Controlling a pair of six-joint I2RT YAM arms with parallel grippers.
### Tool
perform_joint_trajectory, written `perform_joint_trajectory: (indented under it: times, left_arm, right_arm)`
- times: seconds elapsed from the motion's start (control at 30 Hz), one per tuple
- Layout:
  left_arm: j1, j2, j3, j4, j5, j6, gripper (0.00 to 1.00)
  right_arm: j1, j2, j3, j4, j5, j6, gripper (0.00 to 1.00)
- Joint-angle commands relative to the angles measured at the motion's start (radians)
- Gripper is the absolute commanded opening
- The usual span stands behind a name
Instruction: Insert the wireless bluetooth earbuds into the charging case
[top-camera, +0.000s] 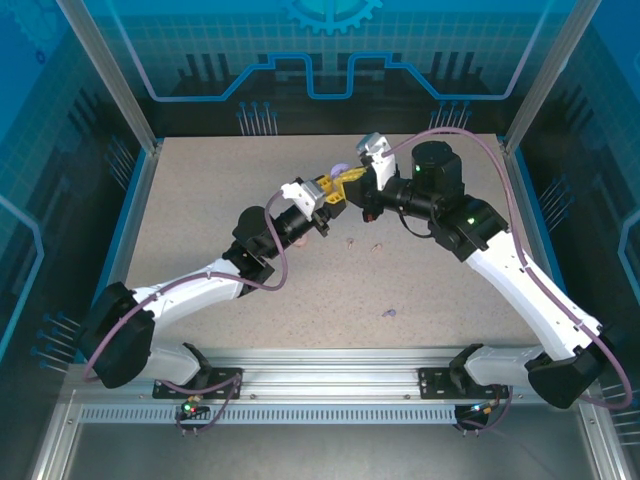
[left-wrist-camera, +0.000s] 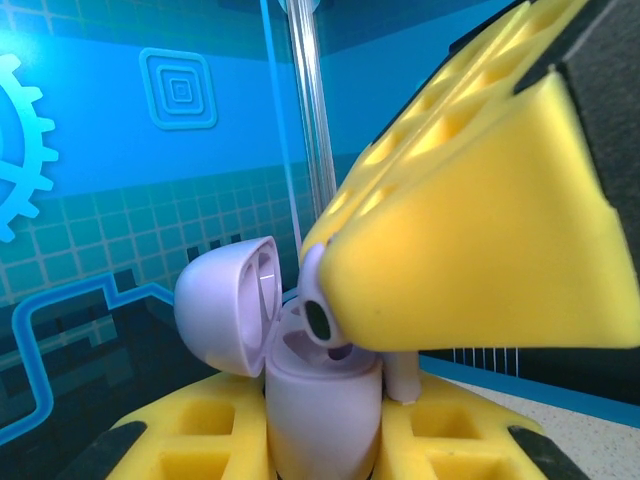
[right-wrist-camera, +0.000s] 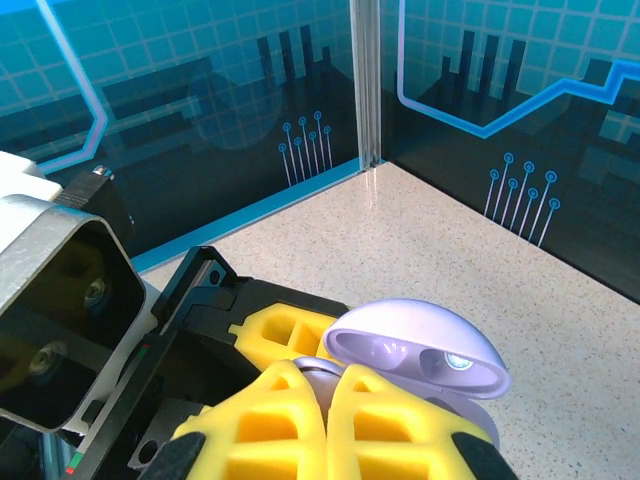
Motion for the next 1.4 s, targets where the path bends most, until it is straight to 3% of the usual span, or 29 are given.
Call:
perform_joint_trajectory:
  times: [0.0,0.67,1.37]
  left_arm:
    - [-0.001,-0.01,0.03,0.072,0.009,-0.015,0.0]
    - [-0.001,-0.008,0.026,0.069,0.013,-0.016,0.0]
    - [-0.001,-0.014,0.032,0.062,0.013,-0.018,0.0]
  right_arm:
    - [-0.014,0.006,-0.005,-0.007,0.002,0.027,0.03]
    - [-0.05,-0.035,0.051,0.068,-0.035,0.128,0.04]
    - [-0.05,0.012,0.037,0.02,-0.066,0.089,0.03]
